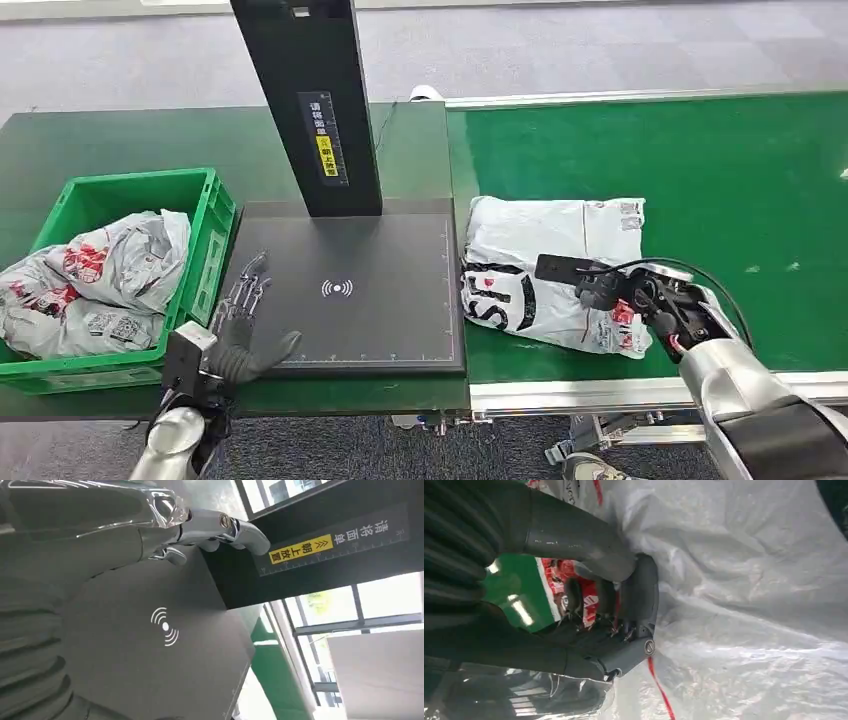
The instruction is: Moved the parcel from conveyor to table for the left to box.
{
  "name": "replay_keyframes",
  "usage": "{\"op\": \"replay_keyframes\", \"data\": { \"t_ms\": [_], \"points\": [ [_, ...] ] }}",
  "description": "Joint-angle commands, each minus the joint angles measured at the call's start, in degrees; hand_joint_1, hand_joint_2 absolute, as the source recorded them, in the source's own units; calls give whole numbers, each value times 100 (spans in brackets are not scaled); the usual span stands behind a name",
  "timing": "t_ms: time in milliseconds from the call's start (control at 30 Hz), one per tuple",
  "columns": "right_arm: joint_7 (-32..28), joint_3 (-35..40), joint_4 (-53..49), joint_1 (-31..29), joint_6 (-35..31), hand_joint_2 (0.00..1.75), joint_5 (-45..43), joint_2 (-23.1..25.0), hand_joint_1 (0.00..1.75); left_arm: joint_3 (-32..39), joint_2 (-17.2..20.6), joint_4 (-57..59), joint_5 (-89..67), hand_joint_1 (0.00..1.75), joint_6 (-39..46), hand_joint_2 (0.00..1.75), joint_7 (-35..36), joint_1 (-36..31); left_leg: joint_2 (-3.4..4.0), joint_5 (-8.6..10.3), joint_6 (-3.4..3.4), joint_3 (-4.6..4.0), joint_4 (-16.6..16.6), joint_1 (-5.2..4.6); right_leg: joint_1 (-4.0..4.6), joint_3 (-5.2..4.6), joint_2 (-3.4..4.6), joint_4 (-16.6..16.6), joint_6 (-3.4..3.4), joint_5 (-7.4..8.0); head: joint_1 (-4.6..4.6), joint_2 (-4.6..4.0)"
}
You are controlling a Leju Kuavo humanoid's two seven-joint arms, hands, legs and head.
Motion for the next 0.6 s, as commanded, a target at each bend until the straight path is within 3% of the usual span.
{"op": "replay_keyframes", "data": {
  "t_ms": [33,100,133,300,400,600],
  "points": [
    [-216,138,44,-191,-405,175,-46,111,175,131,-12,-254,-15,0,6,175,35,320,7,-4,10,8,-4,-2,1,4,4,-3,-13,-1,-2,0],
    [-384,117,-66,-176,-663,175,-88,108,175,178,-1,-329,-16,0,-10,175,32,407,6,-7,23,22,-10,-1,6,18,0,-11,-28,-2,0,0],
    [-642,-6,-232,-118,-1111,175,-180,137,175,223,-6,-439,-8,0,-16,175,14,510,5,-4,11,7,-3,-2,2,3,3,-3,-14,-1,0,0],
    [-647,-76,-312,-102,-1278,175,-241,224,175,269,6,-548,-16,0,-35,175,-9,661,7,-2,8,3,-3,-1,1,0,4,-2,-10,0,-2,0],
    [-918,-453,-686,-10,-2060,175,-503,415,175,373,-27,-696,-29,0,-79,175,-38,768,4,-2,10,5,-4,-1,2,0,2,-3,-13,1,-2,0],
    [-1075,-933,-1342,93,-2434,175,-1014,600,175,527,-23,-812,-71,0,-55,175,-110,852,12,-5,16,10,-6,-1,4,4,5,-4,-21,0,2,0]
  ]
}}
